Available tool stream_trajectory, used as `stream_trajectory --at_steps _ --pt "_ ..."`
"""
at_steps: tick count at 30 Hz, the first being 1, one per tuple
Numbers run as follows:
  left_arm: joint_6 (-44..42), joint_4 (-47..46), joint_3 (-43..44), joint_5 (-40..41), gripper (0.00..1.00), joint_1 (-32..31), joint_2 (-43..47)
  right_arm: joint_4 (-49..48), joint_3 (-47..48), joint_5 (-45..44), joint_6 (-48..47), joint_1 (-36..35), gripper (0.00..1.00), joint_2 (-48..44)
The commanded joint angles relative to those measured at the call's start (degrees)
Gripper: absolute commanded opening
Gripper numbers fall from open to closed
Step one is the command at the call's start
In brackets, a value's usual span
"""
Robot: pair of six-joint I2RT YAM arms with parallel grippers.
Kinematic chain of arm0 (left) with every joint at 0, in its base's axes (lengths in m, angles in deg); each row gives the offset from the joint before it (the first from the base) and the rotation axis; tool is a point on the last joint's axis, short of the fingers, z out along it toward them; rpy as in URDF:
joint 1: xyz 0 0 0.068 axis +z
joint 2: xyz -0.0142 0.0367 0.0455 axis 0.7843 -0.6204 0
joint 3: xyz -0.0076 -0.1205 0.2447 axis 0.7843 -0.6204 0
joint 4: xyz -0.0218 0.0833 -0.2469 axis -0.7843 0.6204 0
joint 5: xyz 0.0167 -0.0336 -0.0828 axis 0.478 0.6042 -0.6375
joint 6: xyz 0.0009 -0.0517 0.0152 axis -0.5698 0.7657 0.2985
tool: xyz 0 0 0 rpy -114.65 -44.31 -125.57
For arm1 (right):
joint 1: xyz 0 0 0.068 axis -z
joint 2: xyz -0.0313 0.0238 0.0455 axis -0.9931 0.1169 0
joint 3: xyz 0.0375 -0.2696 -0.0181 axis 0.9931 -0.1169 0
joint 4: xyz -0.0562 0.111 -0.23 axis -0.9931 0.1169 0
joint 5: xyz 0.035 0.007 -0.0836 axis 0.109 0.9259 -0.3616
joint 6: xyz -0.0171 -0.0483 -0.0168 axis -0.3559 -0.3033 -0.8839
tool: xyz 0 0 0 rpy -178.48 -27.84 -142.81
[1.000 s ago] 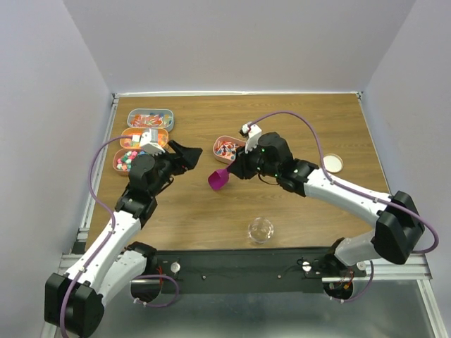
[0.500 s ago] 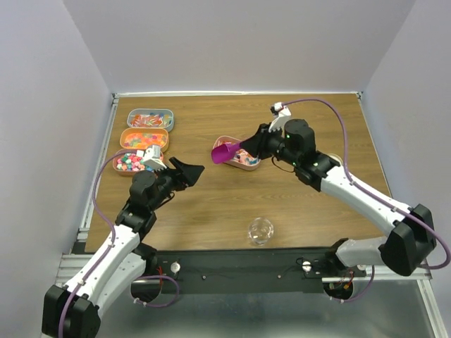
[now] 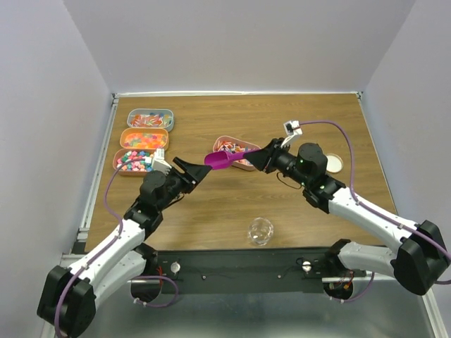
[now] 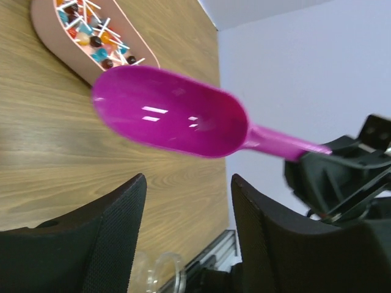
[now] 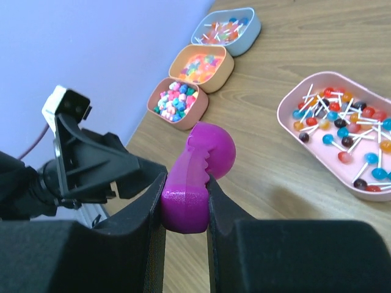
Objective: Pack the candies
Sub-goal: Pick up the spatula from the center of the board.
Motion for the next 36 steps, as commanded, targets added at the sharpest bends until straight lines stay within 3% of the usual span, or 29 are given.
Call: stream_trajectory --at_steps 1,8,17,29,36 --pt "8.16 -2.80 4.10 4.24 0.63 -2.67 -5.27 -9.42 -3.02 1.23 1.87 0.10 0.01 -1.00" --pt "13.96 -2.54 5.61 5.38 0.56 -6.01 -12.58 -11.09 -4.34 0.88 1.17 0.10 0.01 -1.88" --pt "15.54 -3.68 7.89 6.52 0.55 -6.90 -16.09 -12.68 -5.92 1.66 0.29 0.10 0.01 -2.23" --pt "19.67 -5.35 6.05 11.18 0.53 -6.99 -12.85 -14.52 -7.85 1.49 -0.59 0.10 0.01 -3.29" --pt "21.26 -5.18 6.48 10.30 0.52 -7.69 -15.57 -16.54 -8.82 2.54 -0.32 0.10 0.01 -3.03"
